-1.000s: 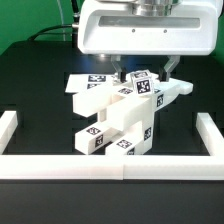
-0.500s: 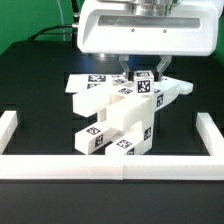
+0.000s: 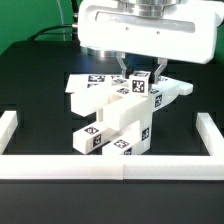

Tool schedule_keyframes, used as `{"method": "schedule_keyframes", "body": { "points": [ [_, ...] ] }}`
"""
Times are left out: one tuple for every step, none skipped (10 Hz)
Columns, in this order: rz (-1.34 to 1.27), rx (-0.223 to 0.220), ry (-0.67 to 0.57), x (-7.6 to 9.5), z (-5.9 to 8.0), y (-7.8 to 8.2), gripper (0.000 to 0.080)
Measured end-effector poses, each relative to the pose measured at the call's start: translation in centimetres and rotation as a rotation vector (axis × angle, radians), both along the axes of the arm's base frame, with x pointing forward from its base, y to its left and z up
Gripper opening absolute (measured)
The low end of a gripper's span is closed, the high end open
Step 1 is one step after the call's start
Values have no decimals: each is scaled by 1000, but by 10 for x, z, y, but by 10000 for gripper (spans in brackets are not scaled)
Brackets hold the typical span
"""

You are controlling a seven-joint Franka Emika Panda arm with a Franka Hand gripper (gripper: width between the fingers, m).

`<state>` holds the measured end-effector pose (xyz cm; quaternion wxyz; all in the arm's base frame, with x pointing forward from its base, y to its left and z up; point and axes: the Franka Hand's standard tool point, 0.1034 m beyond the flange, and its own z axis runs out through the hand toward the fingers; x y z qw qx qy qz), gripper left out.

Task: Assemble chair

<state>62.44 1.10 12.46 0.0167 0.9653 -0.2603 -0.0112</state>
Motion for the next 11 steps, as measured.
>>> {"method": "schedule_keyframes", "body": {
  "points": [
    [-80,1,-3,0,0,0,284],
    [-194,3,-6,0,0,1,284],
    [-282,2,-8,0,0,1,284],
    [-353,1,-9,0,0,1,284],
    [-419,2,-13,1,0,1,284],
    [-461,1,-14,1,0,1,284],
    [-552,-1,-16,1,0,1,284],
    [-617,-3,-17,1,0,2,284],
    [-663,-5,-18,1,0,2,284],
    [-740,-7,-19,1,0,3,284],
    [-803,-9,-20,1,0,3,284]
  ]
}}
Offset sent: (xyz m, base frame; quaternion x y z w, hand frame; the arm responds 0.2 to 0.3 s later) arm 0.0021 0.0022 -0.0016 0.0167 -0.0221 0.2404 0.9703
